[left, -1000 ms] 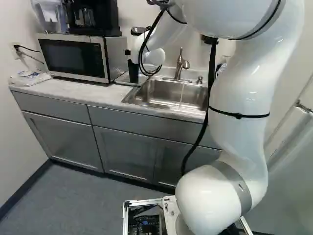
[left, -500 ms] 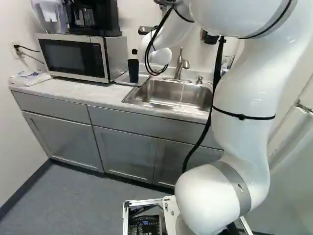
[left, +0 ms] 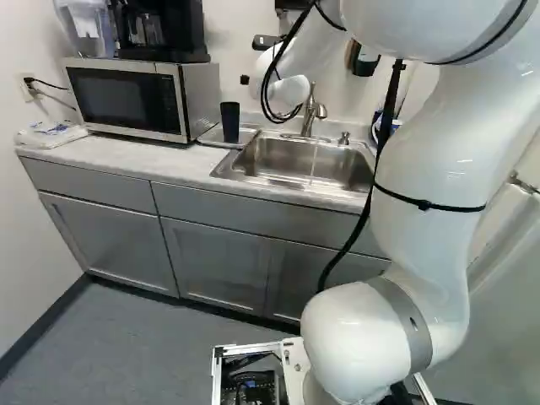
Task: Rinse the cup and place it in the tray
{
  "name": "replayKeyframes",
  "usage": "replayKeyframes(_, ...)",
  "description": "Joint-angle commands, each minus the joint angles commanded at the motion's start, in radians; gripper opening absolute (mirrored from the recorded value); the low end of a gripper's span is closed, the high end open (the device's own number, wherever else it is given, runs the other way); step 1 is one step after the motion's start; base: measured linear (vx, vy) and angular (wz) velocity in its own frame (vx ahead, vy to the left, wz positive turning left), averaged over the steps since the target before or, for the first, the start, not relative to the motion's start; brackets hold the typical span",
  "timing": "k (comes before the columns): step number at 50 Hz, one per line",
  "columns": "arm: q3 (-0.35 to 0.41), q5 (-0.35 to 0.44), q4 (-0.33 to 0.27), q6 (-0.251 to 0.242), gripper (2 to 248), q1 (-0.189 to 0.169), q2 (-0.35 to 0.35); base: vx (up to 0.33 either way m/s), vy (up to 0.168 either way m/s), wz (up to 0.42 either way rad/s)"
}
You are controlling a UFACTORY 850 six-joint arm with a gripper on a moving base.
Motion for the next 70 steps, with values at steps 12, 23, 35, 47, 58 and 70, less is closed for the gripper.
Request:
replayKeyframes(12, -0.043, 0.0, 0.0, 0.0, 247, -0.031, -0.017, 0.0, 0.0, 0.0)
replayKeyframes(23, -0.09, 0.0, 0.0, 0.0, 247, -0.059, -0.038, 0.0, 0.0, 0.0)
replayKeyframes(35, -0.126, -0.013, 0.0, 0.0, 247, -0.088, -0.048, 0.0, 0.0, 0.0)
replayKeyframes(47, -0.144, -0.036, 0.0, 0.0, 247, -0.114, -0.043, 0.0, 0.0, 0.0)
replayKeyframes(58, -0.158, -0.061, 0.0, 0.0, 247, -0.134, -0.04, 0.0, 0.0, 0.0)
replayKeyframes(70, -0.159, -0.087, 0.0, 0.0, 247, -0.156, -0.041, 0.0, 0.0, 0.0)
